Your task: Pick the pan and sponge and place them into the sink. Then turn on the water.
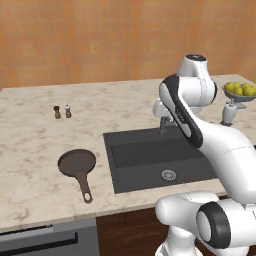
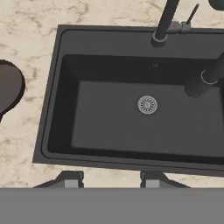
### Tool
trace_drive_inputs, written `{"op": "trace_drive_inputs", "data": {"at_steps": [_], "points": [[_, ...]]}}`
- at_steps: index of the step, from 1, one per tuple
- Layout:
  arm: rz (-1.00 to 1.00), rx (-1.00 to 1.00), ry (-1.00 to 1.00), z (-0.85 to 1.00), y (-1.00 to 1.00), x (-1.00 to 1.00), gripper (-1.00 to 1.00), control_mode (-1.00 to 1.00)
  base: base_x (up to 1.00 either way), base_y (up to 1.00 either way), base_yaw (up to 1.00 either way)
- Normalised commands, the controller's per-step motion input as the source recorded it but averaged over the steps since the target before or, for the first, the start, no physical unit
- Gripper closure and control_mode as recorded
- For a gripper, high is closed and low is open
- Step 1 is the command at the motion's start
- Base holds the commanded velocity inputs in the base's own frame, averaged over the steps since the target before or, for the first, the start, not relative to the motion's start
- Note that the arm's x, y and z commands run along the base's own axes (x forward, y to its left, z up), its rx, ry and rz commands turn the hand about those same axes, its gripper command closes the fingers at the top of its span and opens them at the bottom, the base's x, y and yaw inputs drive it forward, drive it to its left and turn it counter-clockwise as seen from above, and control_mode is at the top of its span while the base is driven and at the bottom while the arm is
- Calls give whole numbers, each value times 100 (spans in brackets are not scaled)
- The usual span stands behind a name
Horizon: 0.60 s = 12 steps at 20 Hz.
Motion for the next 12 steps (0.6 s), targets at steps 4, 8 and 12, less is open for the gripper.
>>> {"op": "trace_drive_inputs", "data": {"at_steps": [4, 8, 12], "points": [[0, -4, 1, -28, 12, -15, -100, -100, 0, 0, 0], [1, -16, 1, -61, 74, -21, -100, -100, 0, 0, 0], [2, -16, 0, -76, 96, -28, -100, -100, 0, 0, 0]]}}
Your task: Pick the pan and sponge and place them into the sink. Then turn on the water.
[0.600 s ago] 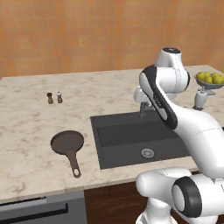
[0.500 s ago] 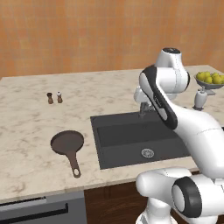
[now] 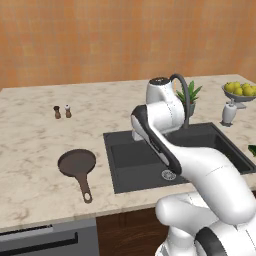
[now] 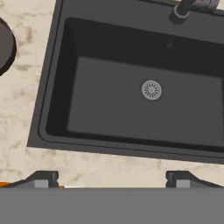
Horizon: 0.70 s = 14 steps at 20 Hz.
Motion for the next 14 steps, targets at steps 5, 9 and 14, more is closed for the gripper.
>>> {"op": "trace_drive_inputs", "data": {"at_steps": [5, 9, 14], "points": [[5, -3, 0, -51, 99, -21, -100, -100, 0, 0, 0], [3, 0, 0, -30, 96, 0, -100, -100, 0, 0, 0], [0, 0, 4, -23, 84, 3, -100, -100, 0, 0, 0]]}}
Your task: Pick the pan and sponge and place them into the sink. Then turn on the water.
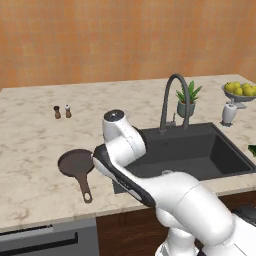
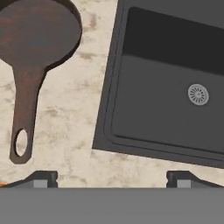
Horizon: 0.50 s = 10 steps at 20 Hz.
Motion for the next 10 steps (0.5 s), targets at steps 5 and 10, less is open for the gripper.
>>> {"op": "trace_drive_inputs", "data": {"at_steps": [5, 10], "points": [[-1, -1, 5, -47, 74, 31, -100, -100, 0, 0, 0], [0, 0, 13, -53, 43, 41, -100, -100, 0, 0, 0]]}}
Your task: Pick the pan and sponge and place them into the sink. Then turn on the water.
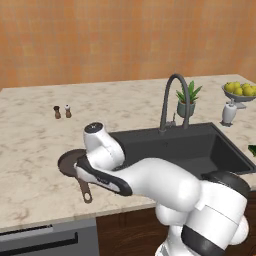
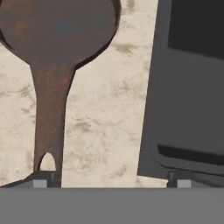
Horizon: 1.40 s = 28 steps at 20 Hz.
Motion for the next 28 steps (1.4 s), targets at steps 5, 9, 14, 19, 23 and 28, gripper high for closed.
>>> {"op": "trace_drive_inputs", "data": {"at_steps": [5, 9, 14, 19, 23, 28], "points": [[0, 0, 5, -39, 48, 28, -100, -100, 0, 0, 0], [0, 0, 6, -40, 33, 15, -100, -100, 0, 0, 0], [0, 0, 4, -44, 19, 16, -100, -100, 0, 0, 0], [0, 0, 0, -38, 20, 12, -100, -100, 0, 0, 0], [0, 1, 0, -38, 0, 1, -100, -100, 0, 0, 0], [0, 1, 0, -47, 0, 0, 100, -100, 0, 0, 0]]}}
